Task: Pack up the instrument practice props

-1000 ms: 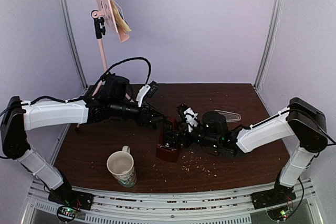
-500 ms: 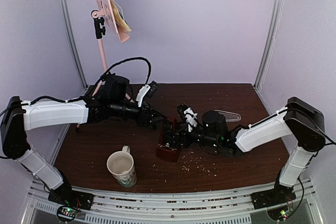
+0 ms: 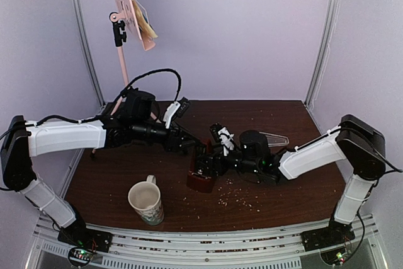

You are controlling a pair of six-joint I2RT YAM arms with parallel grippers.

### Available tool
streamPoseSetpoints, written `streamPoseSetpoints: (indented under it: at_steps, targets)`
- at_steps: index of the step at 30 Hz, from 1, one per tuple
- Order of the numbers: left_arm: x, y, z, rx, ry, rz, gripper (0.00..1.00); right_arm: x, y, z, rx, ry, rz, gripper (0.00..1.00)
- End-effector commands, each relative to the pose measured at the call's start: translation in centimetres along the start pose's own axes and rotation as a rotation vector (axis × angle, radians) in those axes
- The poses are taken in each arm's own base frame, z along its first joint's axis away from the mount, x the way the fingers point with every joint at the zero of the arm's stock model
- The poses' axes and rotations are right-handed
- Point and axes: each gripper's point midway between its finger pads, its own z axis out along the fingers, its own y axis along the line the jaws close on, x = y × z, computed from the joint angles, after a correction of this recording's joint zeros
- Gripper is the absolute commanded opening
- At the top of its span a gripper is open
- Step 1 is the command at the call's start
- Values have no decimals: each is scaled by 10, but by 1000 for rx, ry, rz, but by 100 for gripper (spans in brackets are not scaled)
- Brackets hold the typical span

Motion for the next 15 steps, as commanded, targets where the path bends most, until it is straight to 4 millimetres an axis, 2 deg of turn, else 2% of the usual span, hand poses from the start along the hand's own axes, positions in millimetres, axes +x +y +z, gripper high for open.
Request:
streamPoseSetpoints:
  at_steps: [1, 15]
  targets:
    - [-4, -2, -1, 13, -21, 30, 41, -2, -6, 7, 2, 15, 28, 78]
    - [-3, -3, 0, 20, -17, 29, 38, -1, -12, 16, 1, 55, 86, 78]
